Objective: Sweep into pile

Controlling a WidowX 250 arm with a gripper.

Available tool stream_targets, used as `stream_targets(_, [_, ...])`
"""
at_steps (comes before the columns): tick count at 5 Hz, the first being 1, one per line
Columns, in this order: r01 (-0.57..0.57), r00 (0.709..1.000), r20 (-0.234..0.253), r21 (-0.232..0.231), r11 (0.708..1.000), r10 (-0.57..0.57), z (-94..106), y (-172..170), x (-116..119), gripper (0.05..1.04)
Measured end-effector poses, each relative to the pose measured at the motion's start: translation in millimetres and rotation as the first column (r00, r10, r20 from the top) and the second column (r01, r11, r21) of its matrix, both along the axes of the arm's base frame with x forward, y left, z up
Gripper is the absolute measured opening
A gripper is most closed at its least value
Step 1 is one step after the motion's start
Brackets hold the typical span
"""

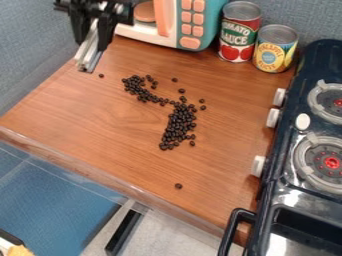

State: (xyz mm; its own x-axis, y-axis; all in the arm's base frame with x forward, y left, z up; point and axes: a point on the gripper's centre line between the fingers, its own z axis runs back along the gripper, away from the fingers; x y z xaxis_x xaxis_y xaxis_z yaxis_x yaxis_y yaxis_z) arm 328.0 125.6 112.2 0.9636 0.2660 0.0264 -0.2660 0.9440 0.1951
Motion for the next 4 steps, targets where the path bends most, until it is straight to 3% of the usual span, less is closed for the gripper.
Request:
stream_targets(2, [0.060, 0.998, -0.036, 0.219, 0.974, -0.054, -41.8, 42.2, 17.6, 0.380])
stream_targets(4, [0.123, 0.985, -0.158, 0.370, 0.921, -0.068, -82.1, 58.3, 22.4, 0.380])
